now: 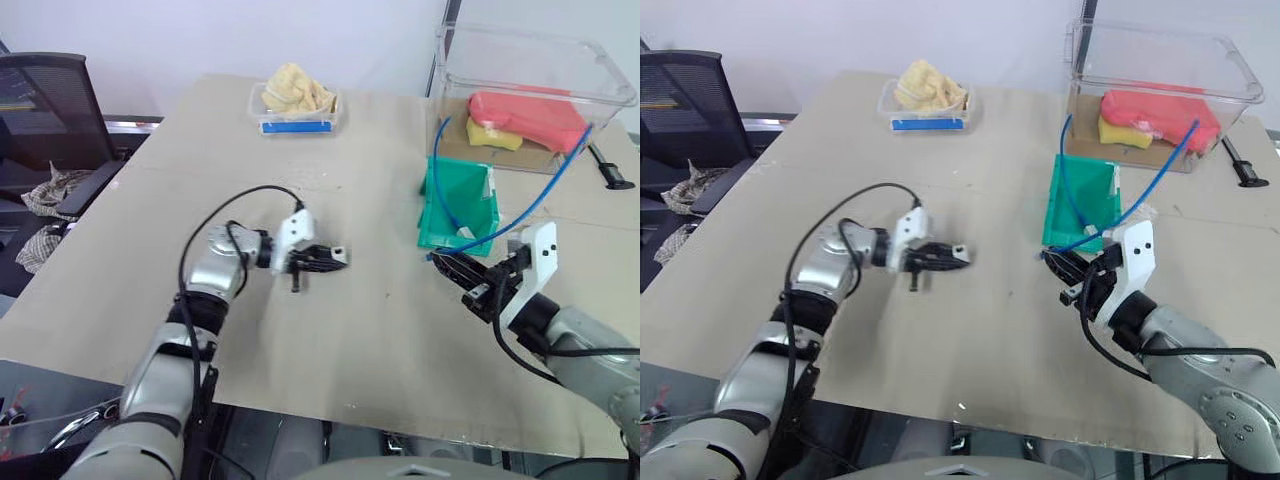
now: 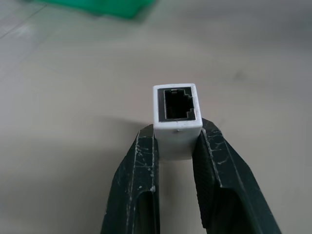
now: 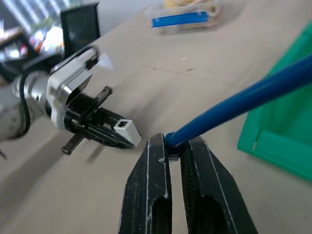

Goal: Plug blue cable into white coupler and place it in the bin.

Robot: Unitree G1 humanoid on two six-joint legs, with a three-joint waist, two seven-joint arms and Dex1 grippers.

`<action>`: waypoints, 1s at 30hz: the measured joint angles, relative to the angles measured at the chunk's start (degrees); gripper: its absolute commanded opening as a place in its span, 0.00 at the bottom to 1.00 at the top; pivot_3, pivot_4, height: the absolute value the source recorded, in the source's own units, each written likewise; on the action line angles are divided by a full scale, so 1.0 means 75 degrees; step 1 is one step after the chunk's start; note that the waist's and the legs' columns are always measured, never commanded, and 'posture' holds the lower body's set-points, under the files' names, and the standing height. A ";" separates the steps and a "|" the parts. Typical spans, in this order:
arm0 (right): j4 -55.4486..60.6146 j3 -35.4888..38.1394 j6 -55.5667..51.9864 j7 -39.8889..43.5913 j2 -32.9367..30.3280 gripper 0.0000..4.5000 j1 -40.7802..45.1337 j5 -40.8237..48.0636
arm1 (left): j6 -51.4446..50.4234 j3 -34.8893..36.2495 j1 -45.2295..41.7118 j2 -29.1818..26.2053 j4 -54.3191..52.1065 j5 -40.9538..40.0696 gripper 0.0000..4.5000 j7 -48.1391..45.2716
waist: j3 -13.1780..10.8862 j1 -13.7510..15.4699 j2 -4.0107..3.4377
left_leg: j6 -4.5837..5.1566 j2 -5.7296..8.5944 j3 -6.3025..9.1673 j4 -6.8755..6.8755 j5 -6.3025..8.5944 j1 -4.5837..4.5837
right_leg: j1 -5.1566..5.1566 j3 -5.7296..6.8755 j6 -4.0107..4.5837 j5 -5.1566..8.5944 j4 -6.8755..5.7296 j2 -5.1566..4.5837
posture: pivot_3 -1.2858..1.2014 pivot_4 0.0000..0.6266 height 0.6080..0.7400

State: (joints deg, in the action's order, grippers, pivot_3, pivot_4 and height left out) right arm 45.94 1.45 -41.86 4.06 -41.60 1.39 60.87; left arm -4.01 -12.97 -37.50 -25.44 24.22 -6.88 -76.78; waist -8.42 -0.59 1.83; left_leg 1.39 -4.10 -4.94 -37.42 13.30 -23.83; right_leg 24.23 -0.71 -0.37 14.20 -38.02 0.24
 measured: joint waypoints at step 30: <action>-0.2931 -0.2406 0.0156 0.5239 -0.0470 0.00 0.3050 -0.4448 | -0.0103 -0.1587 -0.0439 0.0852 -0.0151 0.1048 0.08 0.0537 | 0.0002 0.0000 -0.0004 | 0.0000 0.0008 -0.0002 -0.0003 0.0000 0.0008 | -0.0001 -0.0007 0.0007 -0.0004 -0.0004 0.0017 | 0.52 0.24 1.00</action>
State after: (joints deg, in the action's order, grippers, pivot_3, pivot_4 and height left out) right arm 23.96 -16.59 -40.70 43.35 -45.12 24.27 27.51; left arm -4.78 -24.87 -40.79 -19.05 23.08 0.98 -72.75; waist -8.41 -0.59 1.80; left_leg 1.40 -4.04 -4.95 -37.45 13.30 -23.77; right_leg 24.22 -0.77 -0.32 14.17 -38.05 0.37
